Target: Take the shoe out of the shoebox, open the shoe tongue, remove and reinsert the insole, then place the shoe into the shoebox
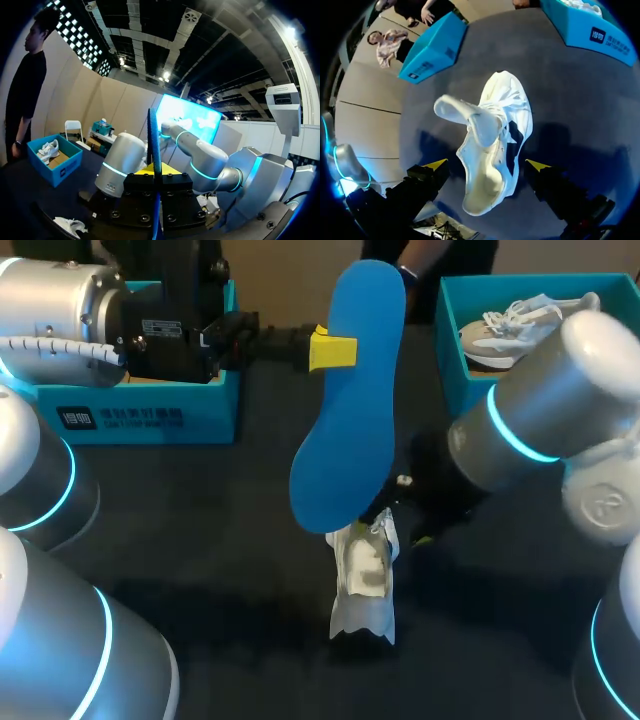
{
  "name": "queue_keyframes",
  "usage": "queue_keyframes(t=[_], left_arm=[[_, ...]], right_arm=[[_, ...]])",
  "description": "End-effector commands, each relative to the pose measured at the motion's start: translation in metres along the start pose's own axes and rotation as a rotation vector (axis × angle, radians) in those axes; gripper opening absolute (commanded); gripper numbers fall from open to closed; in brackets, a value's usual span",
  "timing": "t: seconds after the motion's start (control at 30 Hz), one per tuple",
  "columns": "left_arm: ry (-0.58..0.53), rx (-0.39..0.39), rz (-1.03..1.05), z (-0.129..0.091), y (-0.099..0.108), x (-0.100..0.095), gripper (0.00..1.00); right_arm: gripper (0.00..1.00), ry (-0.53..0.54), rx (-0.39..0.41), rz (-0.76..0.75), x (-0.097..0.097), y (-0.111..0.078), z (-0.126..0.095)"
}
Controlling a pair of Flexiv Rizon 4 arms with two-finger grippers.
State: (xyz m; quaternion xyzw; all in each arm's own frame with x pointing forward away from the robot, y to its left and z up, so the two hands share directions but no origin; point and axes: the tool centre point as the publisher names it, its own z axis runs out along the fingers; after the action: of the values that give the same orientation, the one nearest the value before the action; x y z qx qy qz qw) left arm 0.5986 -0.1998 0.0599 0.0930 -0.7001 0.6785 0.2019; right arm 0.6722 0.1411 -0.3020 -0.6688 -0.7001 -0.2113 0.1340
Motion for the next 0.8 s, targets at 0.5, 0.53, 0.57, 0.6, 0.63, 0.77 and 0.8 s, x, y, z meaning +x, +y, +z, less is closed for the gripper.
queue_keyframes(t=[0.5,0.53,0.57,0.6,0.63,0.77,0.8], left_arm=[[0.001,0.001,0.0,0.001,0.0,-0.001,0.0],[0.001,0.001,0.0,0.001,0.0,-0.001,0.0],[0.001,0.001,0.0,0.001,0.0,-0.001,0.0],[0.001,0.001,0.0,0.001,0.0,-0.001,0.0],[0.001,0.001,0.0,0.001,0.0,-0.001,0.0],[0.001,0.001,0.0,0.001,0.0,-0.001,0.0],[0.001,0.001,0.0,0.001,0.0,-0.001,0.0]], right_arm=[[1.0,0.217,0.017,-0.005,-0.01,0.006,-0.058],[1.0,0.217,0.017,-0.005,-0.01,0.006,-0.058],[1.0,0.217,0.017,-0.005,-0.01,0.006,-0.058],[1.0,0.217,0.017,-0.005,-0.01,0.006,-0.058],[1.0,0.264,0.028,0.017,-0.009,0.008,-0.059],[1.0,0.458,-0.019,0.047,-0.005,0.022,-0.083],[1.0,0.49,-0.02,0.053,-0.003,0.024,-0.089]])
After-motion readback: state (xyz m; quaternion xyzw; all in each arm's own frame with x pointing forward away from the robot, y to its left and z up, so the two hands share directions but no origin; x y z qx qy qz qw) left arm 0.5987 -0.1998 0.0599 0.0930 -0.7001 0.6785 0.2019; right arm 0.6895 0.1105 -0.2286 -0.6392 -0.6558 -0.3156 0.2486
